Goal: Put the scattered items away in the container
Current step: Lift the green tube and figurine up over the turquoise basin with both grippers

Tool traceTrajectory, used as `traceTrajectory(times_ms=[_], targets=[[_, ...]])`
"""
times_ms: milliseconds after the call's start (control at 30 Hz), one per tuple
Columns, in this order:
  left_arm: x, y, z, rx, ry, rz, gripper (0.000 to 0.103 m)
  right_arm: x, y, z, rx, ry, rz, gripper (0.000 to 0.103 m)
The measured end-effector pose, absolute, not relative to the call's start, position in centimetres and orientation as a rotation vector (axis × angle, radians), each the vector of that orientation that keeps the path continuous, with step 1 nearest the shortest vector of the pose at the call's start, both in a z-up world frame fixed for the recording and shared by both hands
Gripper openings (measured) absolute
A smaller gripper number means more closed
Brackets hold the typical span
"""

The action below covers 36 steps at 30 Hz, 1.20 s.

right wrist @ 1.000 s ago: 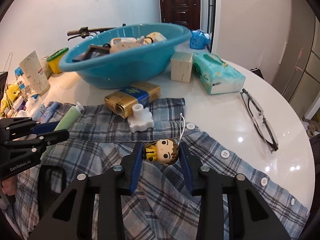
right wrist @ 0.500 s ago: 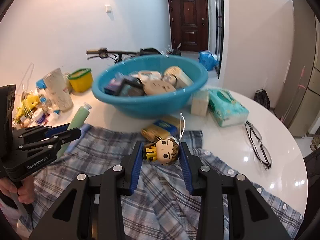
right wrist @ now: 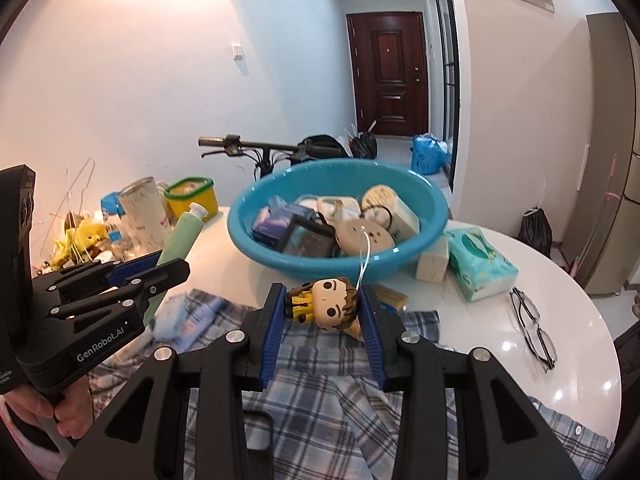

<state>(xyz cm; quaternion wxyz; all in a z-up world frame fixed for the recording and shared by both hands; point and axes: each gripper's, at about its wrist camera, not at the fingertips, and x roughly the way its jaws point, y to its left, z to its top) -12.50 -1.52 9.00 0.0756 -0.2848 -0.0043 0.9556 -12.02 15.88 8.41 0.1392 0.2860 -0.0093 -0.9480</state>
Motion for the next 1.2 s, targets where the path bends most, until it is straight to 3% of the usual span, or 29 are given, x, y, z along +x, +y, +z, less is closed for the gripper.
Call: traceTrajectory(times_ms=[367,833,1200], targets=[[-12.5,-1.8,14.0,-0.704,-0.002,2.912,0.024,-12.2,15.9,13.0,0.652,-0.045,-2.805,0.035],[-12.2,0.4,22.0,-0.324,-0.04,2.941,0.024,-12.1,16.8,20.0,0.337,-0.071,-2.944,0.035],[-15.2,1.9,23.5,-0.228,-0.046,2.948,0.024,-14.0,16.1,22.0,0.198,-0.062,-3.002,0.035]])
